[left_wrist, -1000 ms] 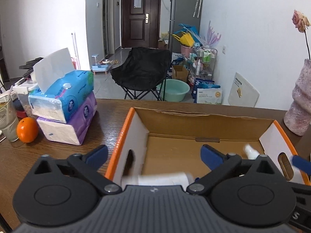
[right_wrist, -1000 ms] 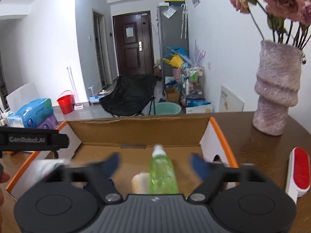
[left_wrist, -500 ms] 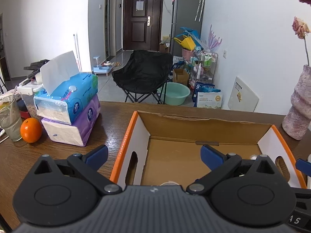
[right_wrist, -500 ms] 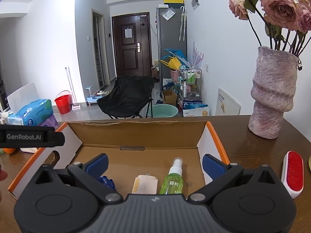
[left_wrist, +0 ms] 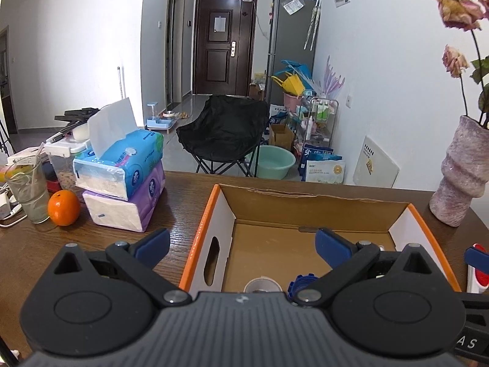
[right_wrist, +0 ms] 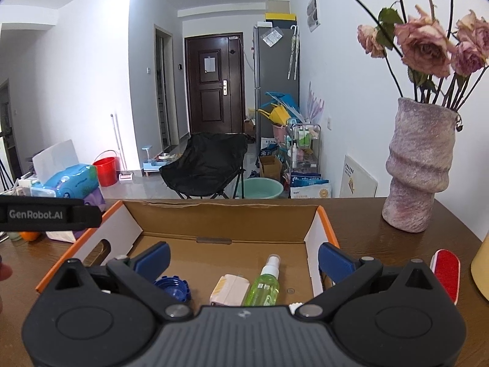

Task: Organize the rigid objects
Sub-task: 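Withdraw both tools from the box toward the white cap on the table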

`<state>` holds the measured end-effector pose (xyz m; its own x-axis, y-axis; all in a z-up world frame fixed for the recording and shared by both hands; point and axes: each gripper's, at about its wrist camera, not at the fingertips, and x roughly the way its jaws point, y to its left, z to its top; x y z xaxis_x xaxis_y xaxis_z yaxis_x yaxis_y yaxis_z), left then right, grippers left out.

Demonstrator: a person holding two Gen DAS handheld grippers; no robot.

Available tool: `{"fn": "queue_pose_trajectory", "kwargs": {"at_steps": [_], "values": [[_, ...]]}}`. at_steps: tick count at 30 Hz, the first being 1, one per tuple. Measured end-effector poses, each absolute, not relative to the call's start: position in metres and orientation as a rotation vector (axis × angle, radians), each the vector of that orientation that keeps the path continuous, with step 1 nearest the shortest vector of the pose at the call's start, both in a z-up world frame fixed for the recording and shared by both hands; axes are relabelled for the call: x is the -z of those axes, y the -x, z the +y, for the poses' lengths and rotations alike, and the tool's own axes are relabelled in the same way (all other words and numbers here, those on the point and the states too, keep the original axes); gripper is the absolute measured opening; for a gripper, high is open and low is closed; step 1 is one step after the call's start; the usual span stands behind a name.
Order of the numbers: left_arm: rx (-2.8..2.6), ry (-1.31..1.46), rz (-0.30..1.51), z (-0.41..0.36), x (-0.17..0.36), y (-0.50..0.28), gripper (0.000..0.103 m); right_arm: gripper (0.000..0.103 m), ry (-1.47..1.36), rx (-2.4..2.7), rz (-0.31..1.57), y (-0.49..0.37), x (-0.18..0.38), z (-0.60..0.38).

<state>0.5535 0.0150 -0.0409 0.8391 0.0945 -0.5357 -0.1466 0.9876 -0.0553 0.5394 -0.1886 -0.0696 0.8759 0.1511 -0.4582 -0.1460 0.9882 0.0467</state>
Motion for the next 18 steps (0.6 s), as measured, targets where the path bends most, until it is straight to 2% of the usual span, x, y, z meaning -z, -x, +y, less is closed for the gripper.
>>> {"fn": "queue_pose_trajectory", "kwargs": {"at_steps": [18], "values": [[-0.115,0.092,0.537,0.015,0.028,-0.49,0.103,0.103,0.004,-0.158,0.427,-0.476,0.053,-0.204]]}}
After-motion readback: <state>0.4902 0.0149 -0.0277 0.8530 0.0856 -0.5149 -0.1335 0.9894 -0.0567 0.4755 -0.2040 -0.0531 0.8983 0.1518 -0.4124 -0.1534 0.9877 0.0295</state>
